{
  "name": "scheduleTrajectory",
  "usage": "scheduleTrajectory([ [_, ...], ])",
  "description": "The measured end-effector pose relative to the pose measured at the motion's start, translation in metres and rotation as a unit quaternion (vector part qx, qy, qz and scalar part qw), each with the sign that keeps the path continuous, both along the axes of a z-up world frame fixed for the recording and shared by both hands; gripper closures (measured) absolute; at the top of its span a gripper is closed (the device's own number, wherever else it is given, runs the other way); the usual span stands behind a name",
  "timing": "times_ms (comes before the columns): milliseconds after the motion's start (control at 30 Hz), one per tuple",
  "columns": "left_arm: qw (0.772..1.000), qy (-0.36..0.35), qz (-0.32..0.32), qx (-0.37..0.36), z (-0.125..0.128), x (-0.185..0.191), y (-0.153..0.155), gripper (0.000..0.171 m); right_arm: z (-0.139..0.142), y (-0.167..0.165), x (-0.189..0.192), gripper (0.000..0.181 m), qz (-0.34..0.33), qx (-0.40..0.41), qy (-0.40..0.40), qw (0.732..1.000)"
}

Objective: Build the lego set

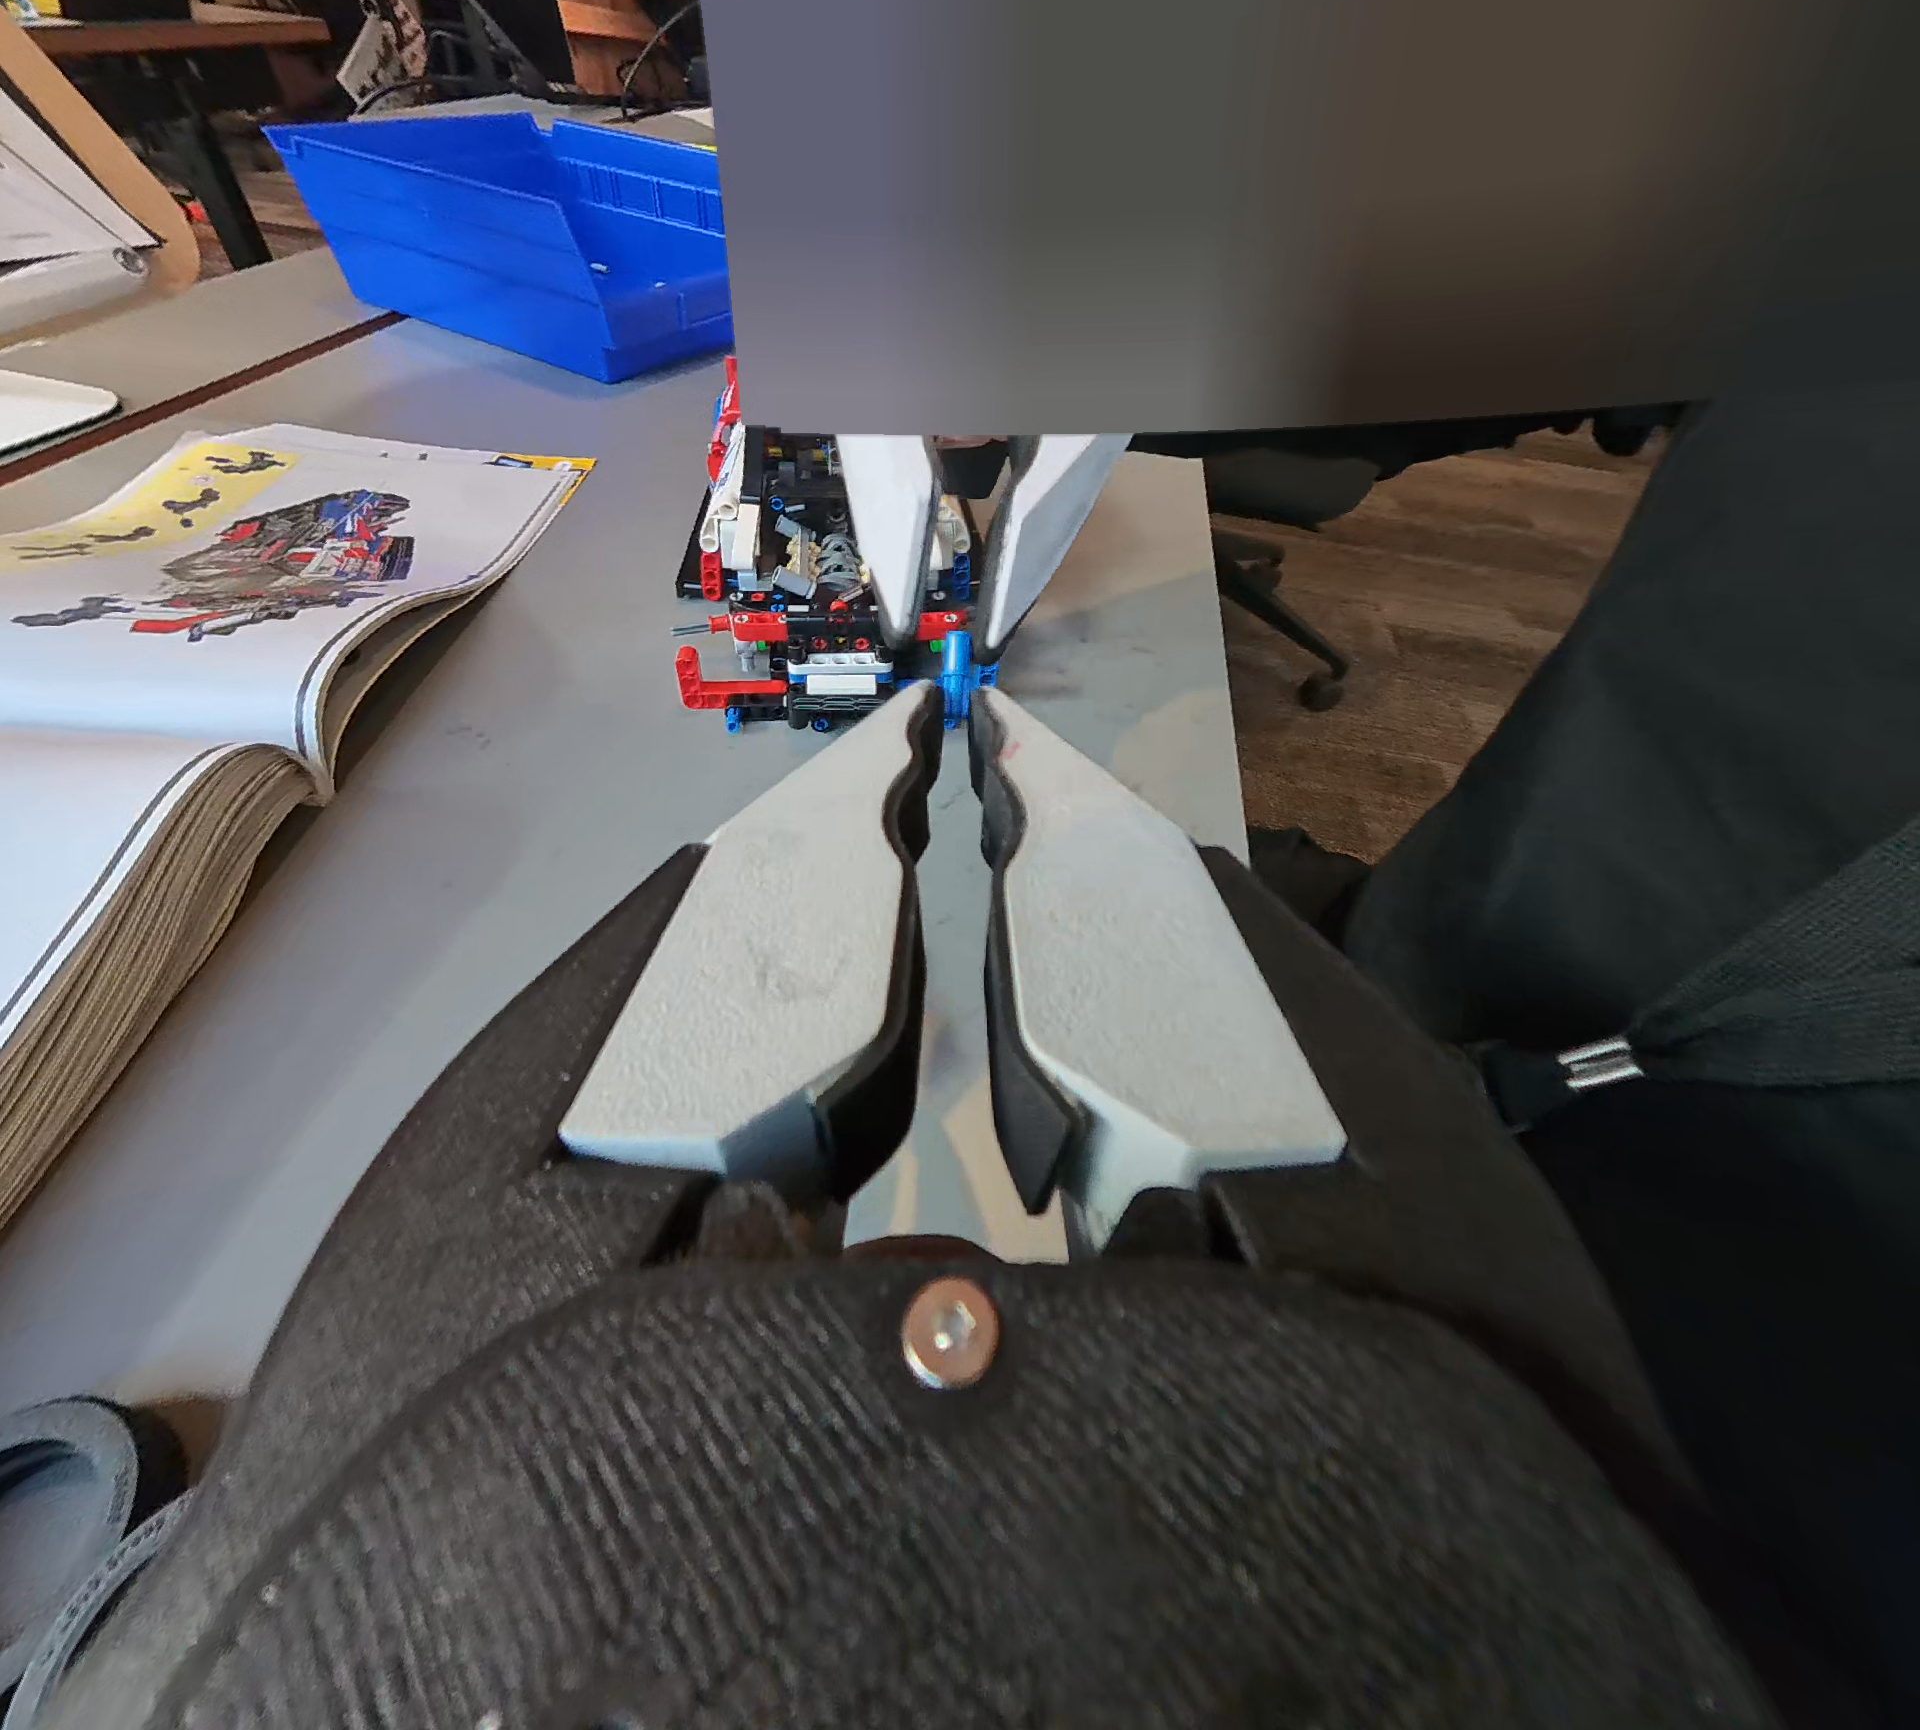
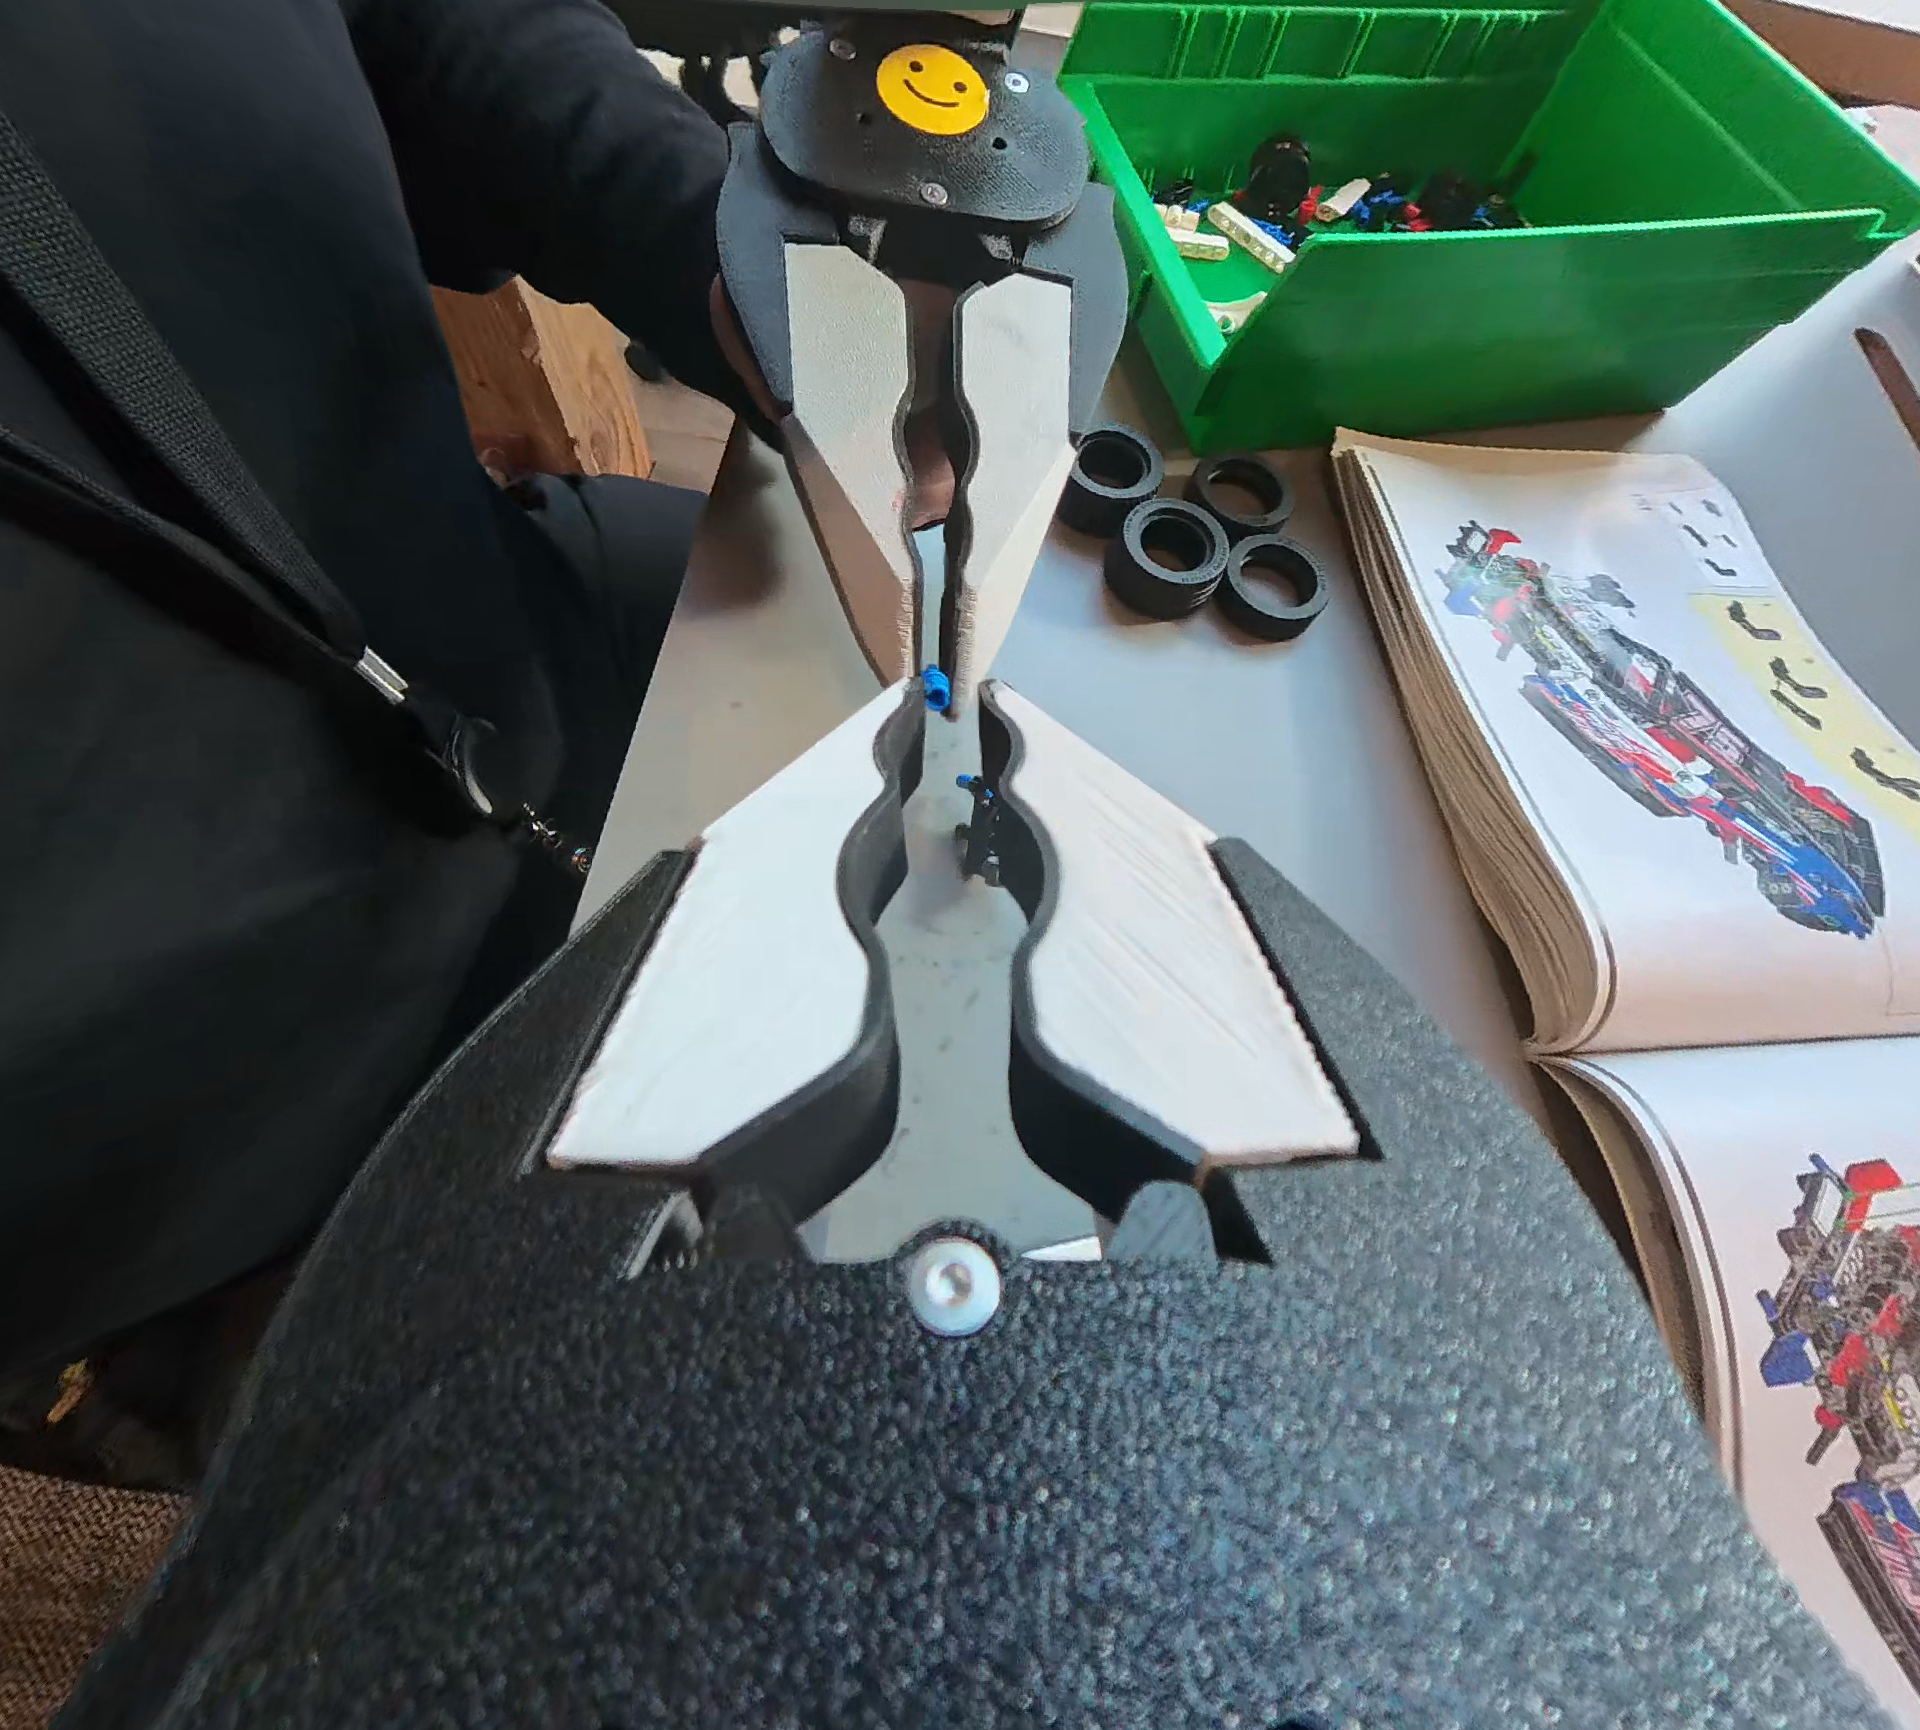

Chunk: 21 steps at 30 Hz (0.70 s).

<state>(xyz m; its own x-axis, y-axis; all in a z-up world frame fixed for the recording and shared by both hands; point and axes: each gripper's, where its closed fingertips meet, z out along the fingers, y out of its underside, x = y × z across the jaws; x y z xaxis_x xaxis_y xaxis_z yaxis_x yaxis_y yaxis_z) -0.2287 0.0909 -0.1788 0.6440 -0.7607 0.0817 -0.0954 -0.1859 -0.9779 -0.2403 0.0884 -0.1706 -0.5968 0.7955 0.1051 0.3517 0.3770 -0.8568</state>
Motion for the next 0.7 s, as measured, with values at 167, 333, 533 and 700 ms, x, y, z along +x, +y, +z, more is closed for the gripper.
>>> scheduleTrajectory([
  [167,1.0,0.0,-0.002,0.003,0.0,0.0,0.0,0.169,-0.002,-0.004,0.001,0.177,0.016,0.007,-0.006,1.0],
  [333,1.0,0.003,0.005,0.001,0.0,-0.001,0.001,0.169,-0.003,-0.003,0.0,0.177,0.011,0.005,-0.011,1.0],
  [533,0.995,0.019,0.045,-0.084,-0.022,-0.026,0.001,0.16,-0.02,0.003,0.001,0.178,0.003,-0.005,-0.049,0.999],
  [700,0.973,0.052,0.081,-0.209,-0.063,-0.042,-0.005,0.152,-0.039,0.009,-0.006,0.178,-0.01,-0.02,-0.088,0.996],
])
